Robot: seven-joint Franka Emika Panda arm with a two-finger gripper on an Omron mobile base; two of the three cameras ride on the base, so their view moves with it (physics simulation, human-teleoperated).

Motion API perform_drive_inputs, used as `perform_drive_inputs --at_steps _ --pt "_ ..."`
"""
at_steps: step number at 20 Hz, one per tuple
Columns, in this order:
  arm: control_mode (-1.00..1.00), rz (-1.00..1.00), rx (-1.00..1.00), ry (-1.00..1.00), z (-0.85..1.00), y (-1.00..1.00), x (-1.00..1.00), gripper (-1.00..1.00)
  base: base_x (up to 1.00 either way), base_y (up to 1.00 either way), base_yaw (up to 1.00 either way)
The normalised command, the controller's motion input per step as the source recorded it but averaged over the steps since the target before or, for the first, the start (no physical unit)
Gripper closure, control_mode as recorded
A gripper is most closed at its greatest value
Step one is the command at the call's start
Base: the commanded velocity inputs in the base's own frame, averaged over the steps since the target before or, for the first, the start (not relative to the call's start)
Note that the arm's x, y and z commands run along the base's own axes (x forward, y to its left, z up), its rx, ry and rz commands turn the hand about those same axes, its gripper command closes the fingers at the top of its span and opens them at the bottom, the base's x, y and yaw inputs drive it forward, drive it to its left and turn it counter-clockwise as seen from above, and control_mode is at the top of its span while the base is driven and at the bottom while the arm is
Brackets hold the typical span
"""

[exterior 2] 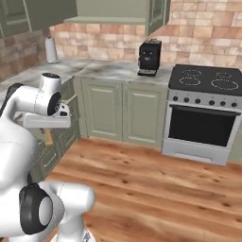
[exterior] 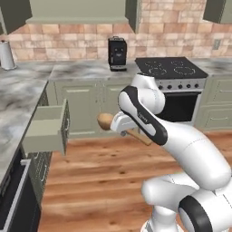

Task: Organize the utensils by type. Pick up the wooden spoons from the counter and place them in the open cabinet. Then pick up the metallic utensils from the counter and place them in the open drawer.

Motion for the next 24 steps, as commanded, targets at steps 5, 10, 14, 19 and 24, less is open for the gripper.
perform_drive_inputs --at_steps 5,10,14,19,24 --pt "1.0 0.0 0.0 0.0 0.0 0.0 0.0 1.0 0.74 -0.33 -0.07" --pt "1.0 0.0 0.0 0.0 0.0 0.0 0.0 1.0 0.75 -0.4 0.0" --pt "1.0 0.0 0.0 0.0 0.0 0.0 0.0 1.0 0.78 -0.42 0.0" --pt "1.0 0.0 0.0 0.0 0.0 0.0 0.0 1.0 0.82 -0.31 0.0" --pt "1.0 0.0 0.0 0.0 0.0 0.0 0.0 1.0 0.77 -0.06 0.05"
